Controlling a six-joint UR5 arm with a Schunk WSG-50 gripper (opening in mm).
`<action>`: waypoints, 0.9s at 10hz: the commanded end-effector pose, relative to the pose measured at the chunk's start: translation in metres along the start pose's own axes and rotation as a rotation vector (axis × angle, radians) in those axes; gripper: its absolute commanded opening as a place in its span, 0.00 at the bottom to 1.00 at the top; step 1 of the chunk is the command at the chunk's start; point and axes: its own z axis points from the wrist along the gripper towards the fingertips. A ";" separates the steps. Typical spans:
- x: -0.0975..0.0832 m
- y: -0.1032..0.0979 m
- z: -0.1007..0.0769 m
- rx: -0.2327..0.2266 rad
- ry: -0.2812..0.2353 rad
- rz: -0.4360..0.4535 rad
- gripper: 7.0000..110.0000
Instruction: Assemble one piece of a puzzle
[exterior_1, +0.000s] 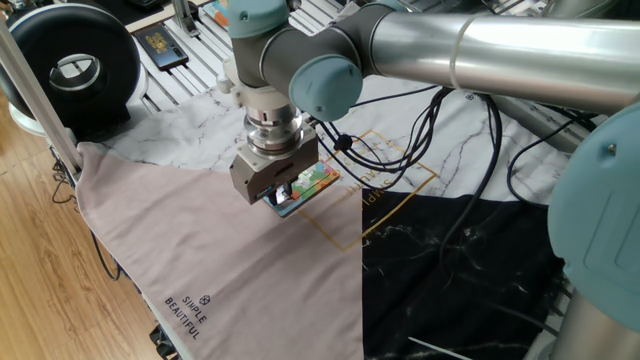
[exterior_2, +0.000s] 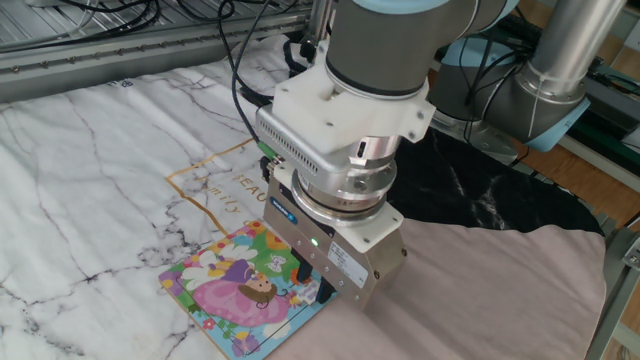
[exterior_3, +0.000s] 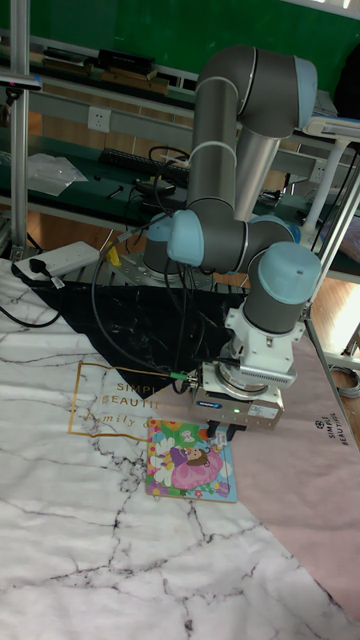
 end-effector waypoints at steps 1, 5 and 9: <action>0.003 -0.002 -0.002 -0.002 0.020 -0.006 0.00; 0.001 -0.005 -0.001 -0.007 0.030 -0.011 0.00; 0.003 -0.007 0.001 -0.021 0.054 -0.022 0.00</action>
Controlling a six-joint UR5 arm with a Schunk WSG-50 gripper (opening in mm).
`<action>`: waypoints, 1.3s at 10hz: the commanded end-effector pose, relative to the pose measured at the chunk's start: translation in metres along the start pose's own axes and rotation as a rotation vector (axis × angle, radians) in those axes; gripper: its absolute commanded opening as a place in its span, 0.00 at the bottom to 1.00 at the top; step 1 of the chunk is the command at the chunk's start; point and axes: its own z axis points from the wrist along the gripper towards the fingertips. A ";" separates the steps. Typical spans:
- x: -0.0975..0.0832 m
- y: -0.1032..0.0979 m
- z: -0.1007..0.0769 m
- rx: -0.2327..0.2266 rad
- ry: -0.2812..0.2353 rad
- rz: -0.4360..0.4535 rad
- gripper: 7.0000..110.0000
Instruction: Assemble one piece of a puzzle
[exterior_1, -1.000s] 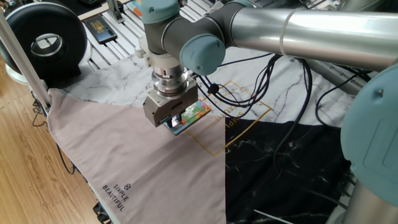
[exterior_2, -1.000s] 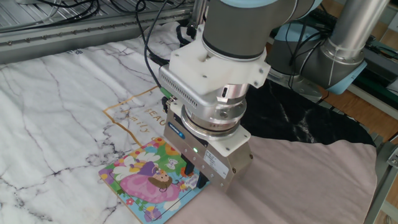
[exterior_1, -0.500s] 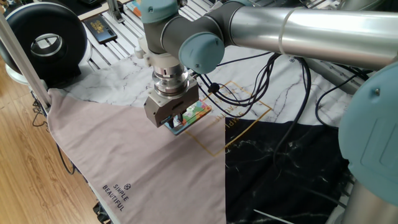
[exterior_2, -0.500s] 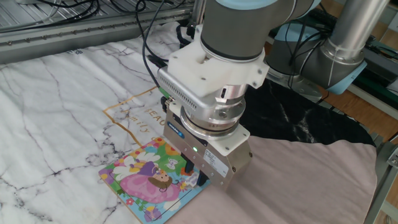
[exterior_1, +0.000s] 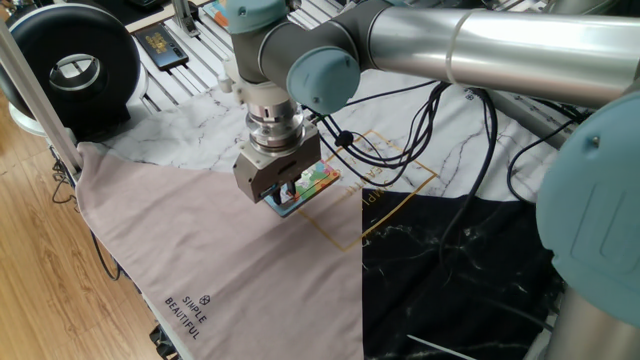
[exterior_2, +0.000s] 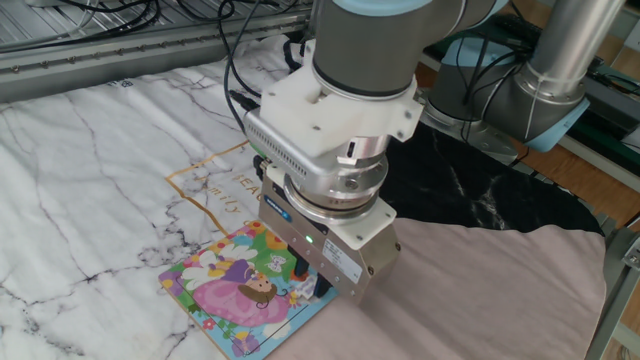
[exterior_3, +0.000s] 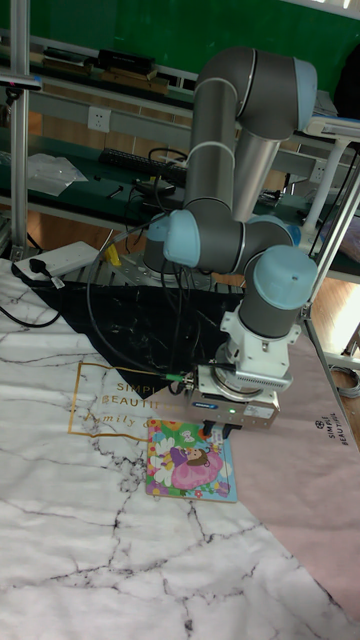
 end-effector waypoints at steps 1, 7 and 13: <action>0.001 0.000 0.000 -0.017 0.017 -0.001 0.00; 0.002 0.004 0.001 -0.031 0.026 -0.015 0.00; 0.002 0.004 0.002 -0.033 0.046 -0.031 0.00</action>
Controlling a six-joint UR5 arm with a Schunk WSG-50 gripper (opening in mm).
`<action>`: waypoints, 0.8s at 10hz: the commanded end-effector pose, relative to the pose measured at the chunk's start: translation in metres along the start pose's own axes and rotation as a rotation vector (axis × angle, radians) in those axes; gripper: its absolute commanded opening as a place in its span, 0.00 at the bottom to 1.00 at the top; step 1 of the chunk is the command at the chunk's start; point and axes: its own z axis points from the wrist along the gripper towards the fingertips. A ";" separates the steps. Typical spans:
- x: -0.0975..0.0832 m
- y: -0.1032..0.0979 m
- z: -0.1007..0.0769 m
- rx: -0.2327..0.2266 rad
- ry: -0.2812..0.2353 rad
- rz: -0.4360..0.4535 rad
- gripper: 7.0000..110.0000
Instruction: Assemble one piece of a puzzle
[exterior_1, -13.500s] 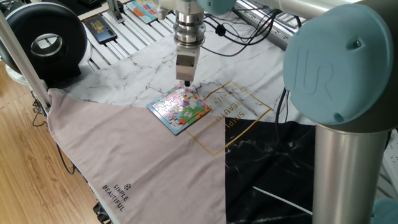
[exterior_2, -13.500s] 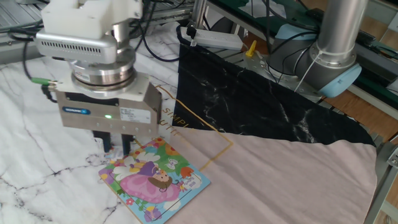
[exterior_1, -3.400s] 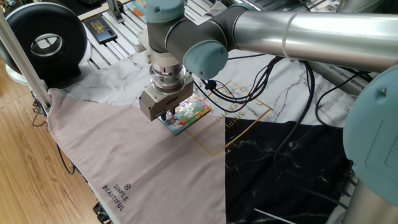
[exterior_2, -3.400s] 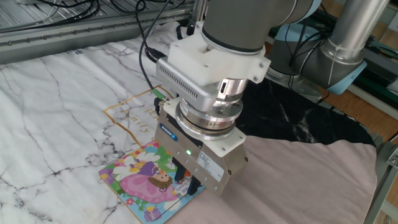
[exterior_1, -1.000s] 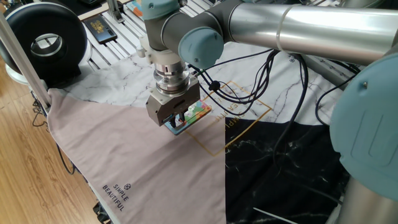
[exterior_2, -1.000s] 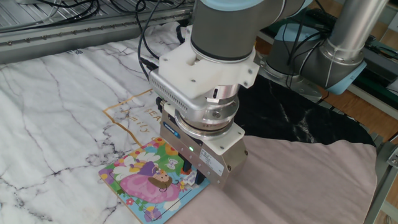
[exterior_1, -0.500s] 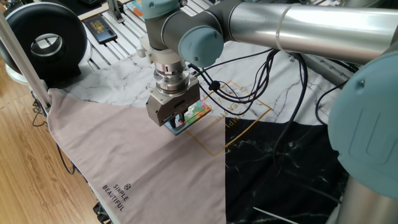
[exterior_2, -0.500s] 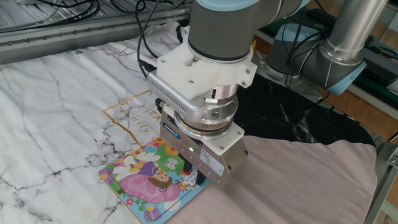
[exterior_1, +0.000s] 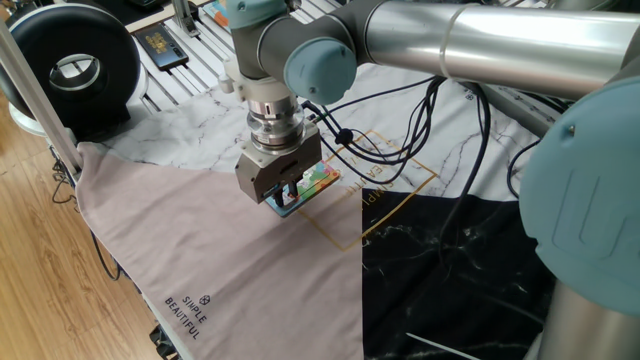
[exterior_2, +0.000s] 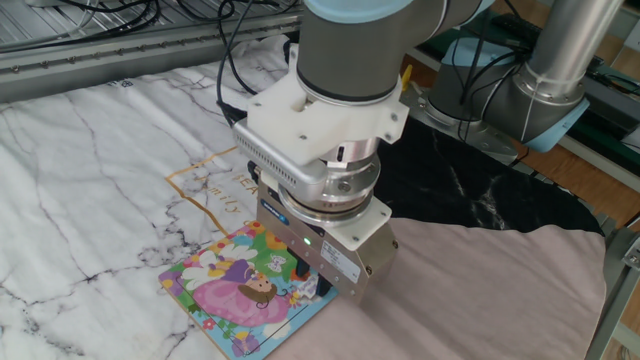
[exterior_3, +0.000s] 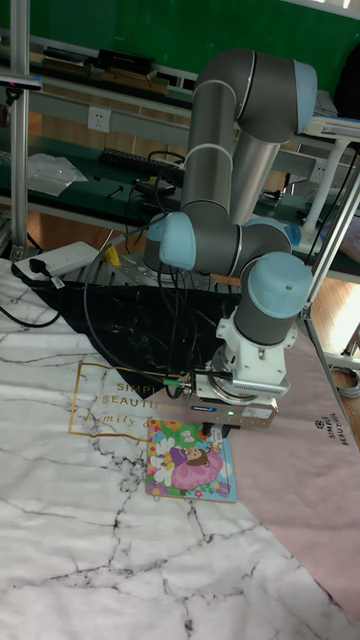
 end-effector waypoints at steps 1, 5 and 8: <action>-0.002 0.003 -0.001 -0.016 0.001 0.002 0.00; -0.004 0.001 0.000 -0.009 0.012 -0.006 0.00; -0.004 0.001 0.000 -0.006 0.019 -0.012 0.00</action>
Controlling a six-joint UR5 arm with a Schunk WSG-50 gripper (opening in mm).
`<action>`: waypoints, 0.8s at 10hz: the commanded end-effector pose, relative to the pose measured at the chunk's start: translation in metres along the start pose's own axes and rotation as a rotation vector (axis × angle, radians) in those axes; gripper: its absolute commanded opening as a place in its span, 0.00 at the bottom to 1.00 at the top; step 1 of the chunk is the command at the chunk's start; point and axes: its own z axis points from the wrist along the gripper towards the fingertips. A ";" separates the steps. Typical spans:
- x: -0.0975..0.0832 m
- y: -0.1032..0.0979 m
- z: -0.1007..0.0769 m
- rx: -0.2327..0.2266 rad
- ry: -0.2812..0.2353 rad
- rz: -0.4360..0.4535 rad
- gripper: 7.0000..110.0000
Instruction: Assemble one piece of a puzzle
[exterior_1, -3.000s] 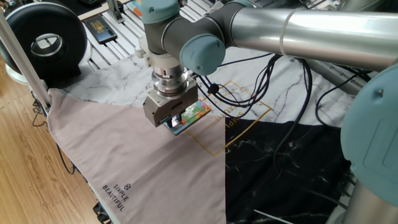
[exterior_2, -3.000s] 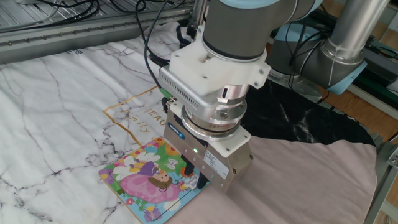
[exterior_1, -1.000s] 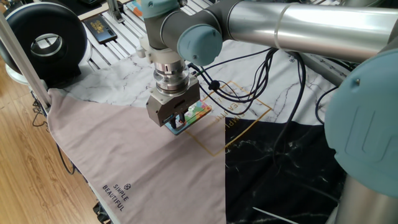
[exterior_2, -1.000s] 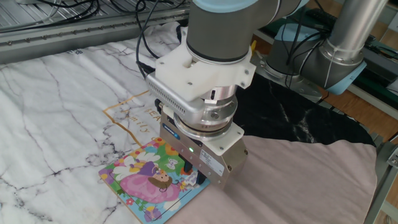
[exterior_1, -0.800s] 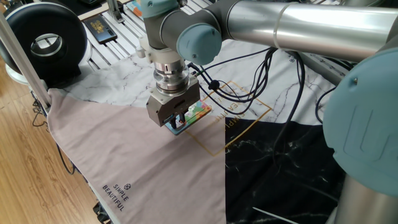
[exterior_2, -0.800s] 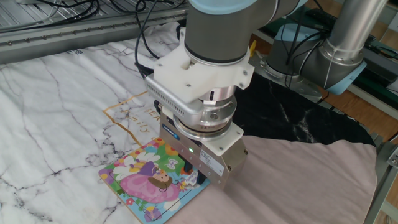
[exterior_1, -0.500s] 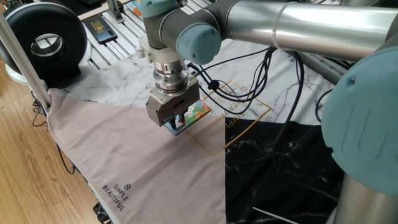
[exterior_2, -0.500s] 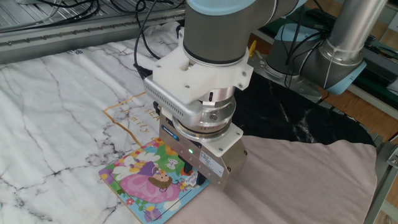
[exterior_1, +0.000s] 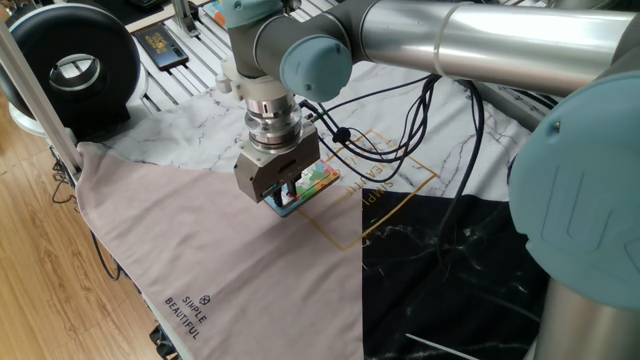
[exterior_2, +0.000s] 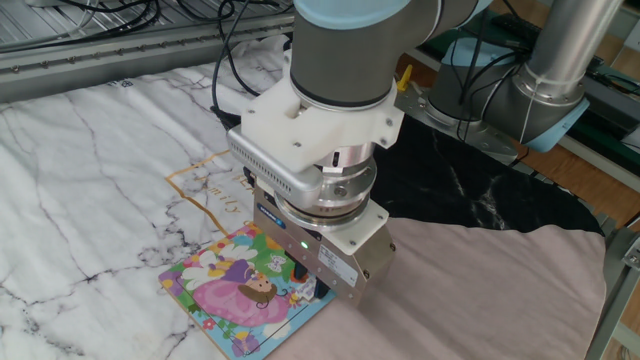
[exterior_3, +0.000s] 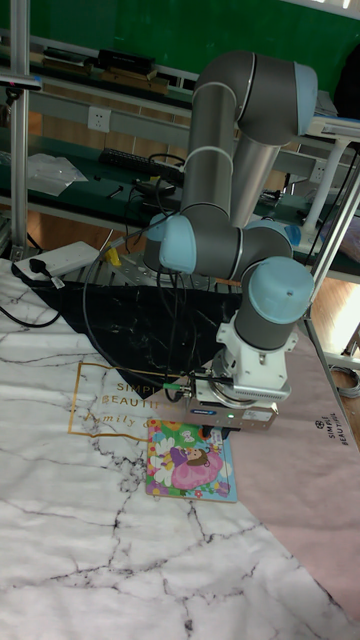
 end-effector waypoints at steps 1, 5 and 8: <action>0.000 0.002 -0.001 -0.013 0.007 0.000 0.00; 0.001 0.004 -0.001 -0.015 0.010 -0.006 0.00; 0.000 0.003 -0.001 -0.015 0.010 -0.011 0.00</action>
